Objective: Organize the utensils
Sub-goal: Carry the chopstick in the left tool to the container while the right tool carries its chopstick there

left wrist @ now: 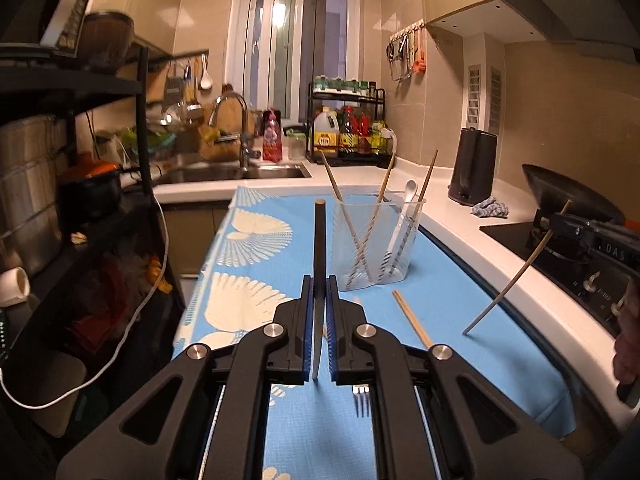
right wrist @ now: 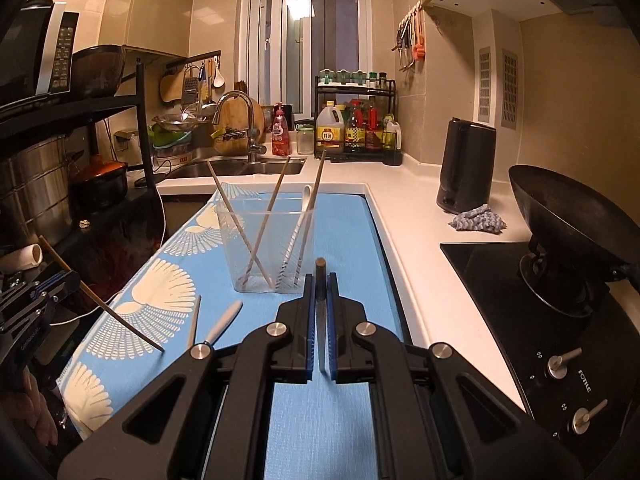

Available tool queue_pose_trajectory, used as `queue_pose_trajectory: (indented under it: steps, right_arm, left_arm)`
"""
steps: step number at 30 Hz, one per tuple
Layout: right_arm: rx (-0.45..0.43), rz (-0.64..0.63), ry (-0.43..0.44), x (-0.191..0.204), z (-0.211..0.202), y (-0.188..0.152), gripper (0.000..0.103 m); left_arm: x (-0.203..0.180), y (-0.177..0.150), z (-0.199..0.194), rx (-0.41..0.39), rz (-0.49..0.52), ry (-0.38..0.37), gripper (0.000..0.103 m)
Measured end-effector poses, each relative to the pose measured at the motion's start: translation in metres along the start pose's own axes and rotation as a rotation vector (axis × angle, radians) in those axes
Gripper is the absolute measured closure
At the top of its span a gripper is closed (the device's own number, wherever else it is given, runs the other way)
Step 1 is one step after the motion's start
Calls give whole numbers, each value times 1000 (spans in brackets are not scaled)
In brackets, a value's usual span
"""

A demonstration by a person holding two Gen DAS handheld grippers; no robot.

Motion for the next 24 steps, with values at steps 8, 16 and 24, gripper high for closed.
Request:
queue_pose_trajectory:
  steps: [8, 16, 24]
  right_arm:
    - [-15, 24, 51, -10, 10, 40, 98]
    - [-69, 34, 91, -21, 27, 99, 98]
    - [-190, 19, 83, -28, 45, 171, 98]
  left_arm:
    - [-3, 50, 21, 65, -57, -70, 97]
    - [-31, 104, 47, 56, -37, -125, 97]
    - [-69, 171, 70, -20, -9, -179, 97]
Point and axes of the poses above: each gripper's, at about its wrist camera, not at the fingertips, and z roughly the way its jaws point, x to its left, y to its top, the point moved 1 cm from there along z, roughly the way its jaws point, and after that the axes turned 15 degrees about -z, right-handed, at the moved point
